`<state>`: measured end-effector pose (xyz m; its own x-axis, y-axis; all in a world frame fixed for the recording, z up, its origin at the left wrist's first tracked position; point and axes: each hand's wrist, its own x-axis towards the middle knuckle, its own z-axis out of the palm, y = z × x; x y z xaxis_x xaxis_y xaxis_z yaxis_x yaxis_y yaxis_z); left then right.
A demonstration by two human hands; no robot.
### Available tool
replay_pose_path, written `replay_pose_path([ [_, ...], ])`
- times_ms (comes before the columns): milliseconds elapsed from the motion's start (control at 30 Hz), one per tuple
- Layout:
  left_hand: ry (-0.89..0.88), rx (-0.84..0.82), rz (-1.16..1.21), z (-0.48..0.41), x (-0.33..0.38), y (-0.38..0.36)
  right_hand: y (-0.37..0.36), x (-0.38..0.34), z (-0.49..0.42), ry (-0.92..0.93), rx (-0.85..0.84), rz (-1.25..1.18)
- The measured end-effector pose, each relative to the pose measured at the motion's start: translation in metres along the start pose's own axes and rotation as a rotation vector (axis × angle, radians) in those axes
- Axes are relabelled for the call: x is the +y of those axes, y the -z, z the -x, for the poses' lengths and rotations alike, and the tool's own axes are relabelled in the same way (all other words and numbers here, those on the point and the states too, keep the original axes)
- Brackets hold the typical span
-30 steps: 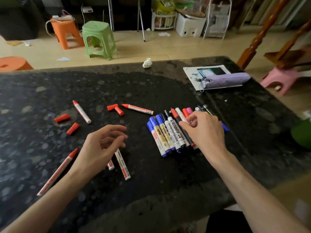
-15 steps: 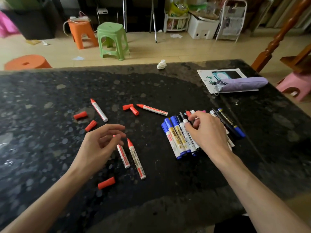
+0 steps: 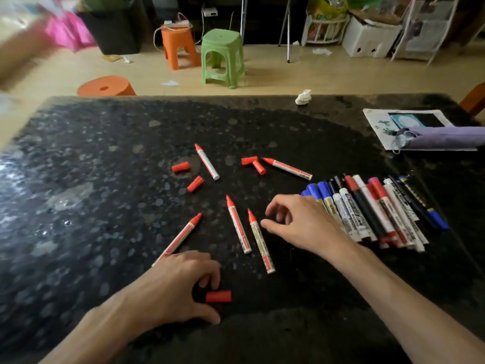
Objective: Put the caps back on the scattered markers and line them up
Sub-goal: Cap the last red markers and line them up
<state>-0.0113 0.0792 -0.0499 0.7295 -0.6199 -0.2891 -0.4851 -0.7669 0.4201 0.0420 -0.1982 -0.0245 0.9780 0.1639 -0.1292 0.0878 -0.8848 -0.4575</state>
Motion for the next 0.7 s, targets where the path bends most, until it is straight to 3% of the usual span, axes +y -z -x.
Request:
replay_pose_path([
  [133,-0.030,0.137,0.042,0.005,-0.001,-0.004,-0.014,-0.013,0.005,-0.091,-0.160,-0.018],
  [300,0.131,0.399,0.254,0.006,0.004,0.005,-0.025,-0.028,0.010,-0.124,-0.125,0.059],
  [467,0.223,0.470,0.442,0.000,0.001,0.009,-0.024,-0.027,0.010,-0.130,-0.021,0.075],
  [567,0.260,0.518,0.490,-0.003,-0.002,0.008,-0.019,-0.024,0.010,0.001,0.064,-0.096],
  [700,0.270,0.588,0.606,-0.009,-0.009,0.011,-0.021,-0.029,0.016,0.257,0.011,-0.252],
])
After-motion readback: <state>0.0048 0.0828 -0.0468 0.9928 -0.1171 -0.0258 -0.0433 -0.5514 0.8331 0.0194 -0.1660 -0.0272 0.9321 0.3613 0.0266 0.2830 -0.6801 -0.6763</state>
